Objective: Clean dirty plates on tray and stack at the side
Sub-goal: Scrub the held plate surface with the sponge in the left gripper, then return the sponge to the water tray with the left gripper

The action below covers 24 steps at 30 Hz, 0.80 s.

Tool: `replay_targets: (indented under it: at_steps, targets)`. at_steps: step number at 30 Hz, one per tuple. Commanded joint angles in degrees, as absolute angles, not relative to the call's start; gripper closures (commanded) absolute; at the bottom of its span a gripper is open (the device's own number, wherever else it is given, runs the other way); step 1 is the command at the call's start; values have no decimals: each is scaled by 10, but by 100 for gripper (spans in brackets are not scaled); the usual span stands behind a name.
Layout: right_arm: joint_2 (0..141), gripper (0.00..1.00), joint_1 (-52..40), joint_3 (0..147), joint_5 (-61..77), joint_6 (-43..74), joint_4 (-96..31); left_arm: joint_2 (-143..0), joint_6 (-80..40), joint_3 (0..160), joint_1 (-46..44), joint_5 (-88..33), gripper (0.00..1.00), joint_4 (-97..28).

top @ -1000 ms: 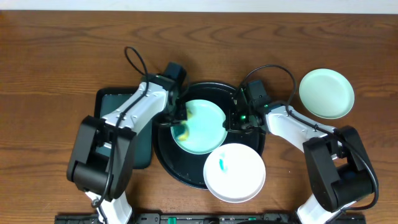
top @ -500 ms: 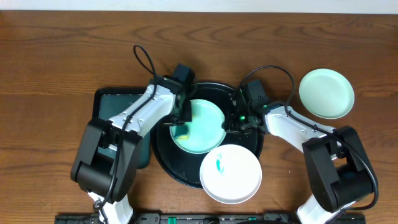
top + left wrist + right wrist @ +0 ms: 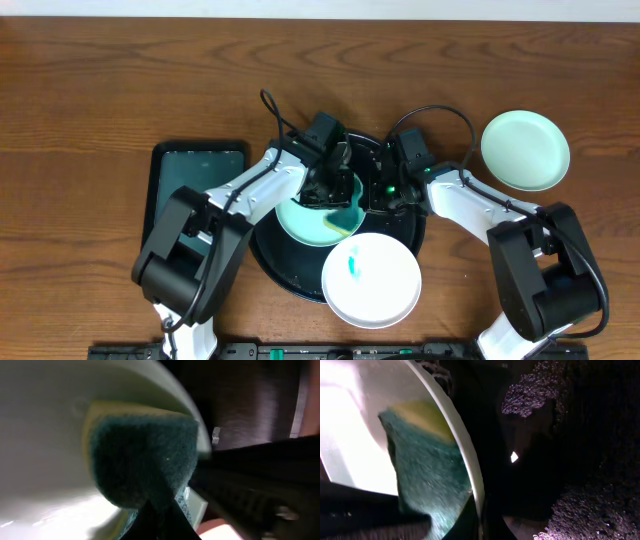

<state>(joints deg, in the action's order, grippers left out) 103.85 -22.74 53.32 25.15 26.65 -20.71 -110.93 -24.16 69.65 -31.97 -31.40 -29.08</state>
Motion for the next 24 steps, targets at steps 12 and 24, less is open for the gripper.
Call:
replay_targets:
  at_steps: [12,24]
  targets:
    - [1047,99,-229,529,238,263,-221,-1051,-249,691,-244,-237,93,-369]
    - [1047,99,-229,529,239,263,-217,-914,-265,691,-206,-50,93,-490]
